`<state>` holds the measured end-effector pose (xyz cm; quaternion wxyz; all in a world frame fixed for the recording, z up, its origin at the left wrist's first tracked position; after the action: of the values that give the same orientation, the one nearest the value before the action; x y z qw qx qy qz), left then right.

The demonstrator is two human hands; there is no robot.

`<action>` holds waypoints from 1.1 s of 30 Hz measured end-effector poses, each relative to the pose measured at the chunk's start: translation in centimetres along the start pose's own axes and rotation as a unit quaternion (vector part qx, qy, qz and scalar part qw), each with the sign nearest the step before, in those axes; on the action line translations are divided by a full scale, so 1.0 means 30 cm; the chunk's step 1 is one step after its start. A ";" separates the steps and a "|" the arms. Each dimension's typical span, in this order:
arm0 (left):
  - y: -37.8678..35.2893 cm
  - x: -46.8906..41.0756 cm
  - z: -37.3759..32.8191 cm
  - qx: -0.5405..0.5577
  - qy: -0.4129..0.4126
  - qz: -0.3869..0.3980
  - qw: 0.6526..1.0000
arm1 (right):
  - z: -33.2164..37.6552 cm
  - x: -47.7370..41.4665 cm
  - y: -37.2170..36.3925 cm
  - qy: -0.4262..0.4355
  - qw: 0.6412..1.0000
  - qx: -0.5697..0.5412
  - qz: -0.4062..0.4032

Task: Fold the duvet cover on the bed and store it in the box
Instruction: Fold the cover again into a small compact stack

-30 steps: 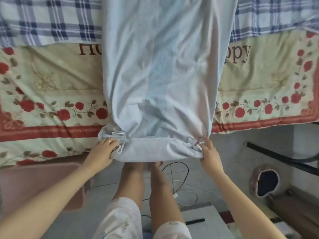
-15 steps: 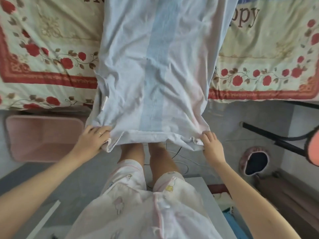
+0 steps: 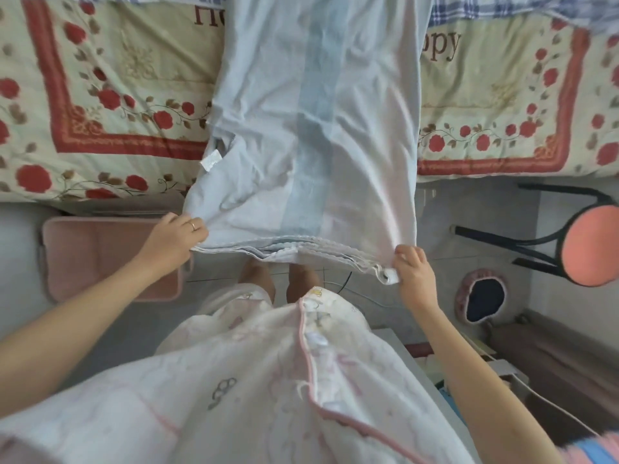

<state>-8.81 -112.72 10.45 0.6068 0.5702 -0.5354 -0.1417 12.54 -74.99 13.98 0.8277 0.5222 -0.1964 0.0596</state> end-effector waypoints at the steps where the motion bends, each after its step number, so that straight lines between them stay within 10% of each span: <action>1: -0.024 0.008 0.003 -0.015 -0.003 0.020 1.000 | 0.036 0.002 0.009 0.054 0.998 0.021 0.005; 5: -0.034 0.041 0.014 0.016 0.009 0.032 0.999 | 0.117 0.053 0.029 0.151 0.984 0.067 0.064; 9: -0.043 0.127 0.091 0.127 0.183 -0.002 0.975 | 0.059 0.088 0.068 0.033 0.998 0.018 0.048; 13: -0.232 0.177 0.055 0.232 0.393 0.203 0.867 | 0.148 0.110 0.097 0.054 0.998 -0.006 0.014; 17: -0.316 0.066 -0.090 0.468 0.414 0.258 0.737 | 0.284 0.052 0.126 0.170 0.984 0.031 0.045; 19: -0.297 0.012 -0.206 0.607 0.431 0.224 0.629 | 0.333 0.034 0.147 0.204 0.977 0.040 0.046; 27: -0.059 -0.343 -0.793 0.971 0.199 0.130 -0.002 | 0.393 -0.012 0.365 0.217 0.972 -0.085 -0.031; 29: 0.018 -0.385 -0.807 0.982 0.189 0.014 -0.027 | 0.393 0.003 0.415 0.218 0.969 -0.105 -0.047; 33: -0.025 -0.314 -0.624 0.956 0.231 -0.153 0.091 | 0.339 0.057 0.483 0.180 0.971 -0.147 -0.066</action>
<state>3.07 -95.47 9.39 -0.3879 0.7473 0.0431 0.5377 7.02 -77.72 30.67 0.9191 0.3876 -0.0164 0.0683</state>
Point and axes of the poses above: each hand's wrist, its own x-axis away from the middle knuckle, its own y-axis out of the back of the hand, z = x × y, the point moved 5 cm from there along -x, towards the middle knuckle, and after that the axes turned 11 degrees about z, right-handed, at the moved point
